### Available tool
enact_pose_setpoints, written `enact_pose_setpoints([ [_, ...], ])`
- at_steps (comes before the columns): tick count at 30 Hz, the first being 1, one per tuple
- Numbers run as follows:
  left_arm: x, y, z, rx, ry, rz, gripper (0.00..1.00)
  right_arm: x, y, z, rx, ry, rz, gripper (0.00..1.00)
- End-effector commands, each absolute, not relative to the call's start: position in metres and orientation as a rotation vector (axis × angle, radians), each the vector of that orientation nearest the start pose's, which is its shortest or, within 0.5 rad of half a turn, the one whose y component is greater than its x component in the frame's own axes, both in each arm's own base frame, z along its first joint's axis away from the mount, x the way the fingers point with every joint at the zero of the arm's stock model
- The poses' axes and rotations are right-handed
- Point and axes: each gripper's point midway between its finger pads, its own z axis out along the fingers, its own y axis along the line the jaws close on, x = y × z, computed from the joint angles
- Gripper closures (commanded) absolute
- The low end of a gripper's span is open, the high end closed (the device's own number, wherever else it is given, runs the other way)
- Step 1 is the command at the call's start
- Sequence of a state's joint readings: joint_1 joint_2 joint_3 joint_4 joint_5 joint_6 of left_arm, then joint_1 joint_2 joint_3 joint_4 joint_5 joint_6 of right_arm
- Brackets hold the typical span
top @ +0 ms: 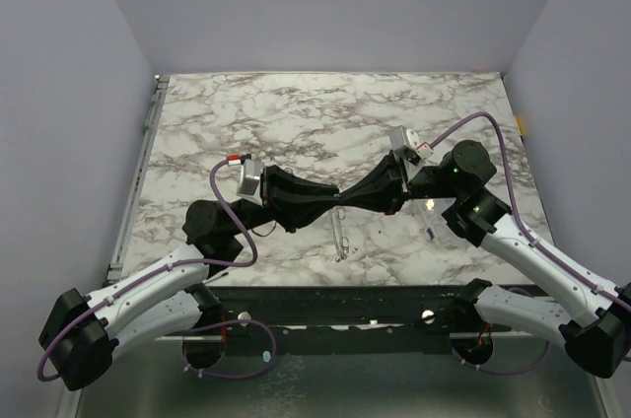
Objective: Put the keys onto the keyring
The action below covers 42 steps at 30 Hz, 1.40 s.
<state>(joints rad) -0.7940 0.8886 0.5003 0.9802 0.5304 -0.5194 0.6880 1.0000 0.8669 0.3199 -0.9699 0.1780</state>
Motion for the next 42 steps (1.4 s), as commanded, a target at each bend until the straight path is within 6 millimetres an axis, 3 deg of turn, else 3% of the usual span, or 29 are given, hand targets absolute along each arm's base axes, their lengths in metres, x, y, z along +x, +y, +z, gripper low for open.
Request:
enact_pose_setpoints([
  [1,0.136,-0.287,0.380,0.644,0.928,-1.423,0.64,0.130,0.308,0.344,-1.223,1.137,1.348,0.99],
  [13,0.147,-0.286,0.367,0.683,1.077,-1.305,0.36,0.139,0.302,0.336,-1.251,1.206,1.234,0.99],
  [17,0.150,-0.284,0.360,0.754,1.195,-1.224,0.33,0.150,0.296,0.319,-1.281,1.316,1.130,0.99],
  [23,0.142,-0.276,0.354,0.919,1.342,-1.121,0.34,0.154,0.295,0.317,-1.328,1.336,1.070,0.99],
  [28,0.139,-0.271,0.345,1.021,1.443,-1.061,0.44,0.143,0.294,0.318,-1.369,1.306,1.095,0.99],
  [34,0.132,-0.280,0.330,1.184,1.491,-1.080,0.51,0.124,0.291,0.329,-1.409,1.257,1.119,0.99],
  [42,0.123,-0.290,0.333,1.294,1.466,-1.151,0.54,0.112,0.292,0.324,-1.442,1.268,1.166,0.99],
])
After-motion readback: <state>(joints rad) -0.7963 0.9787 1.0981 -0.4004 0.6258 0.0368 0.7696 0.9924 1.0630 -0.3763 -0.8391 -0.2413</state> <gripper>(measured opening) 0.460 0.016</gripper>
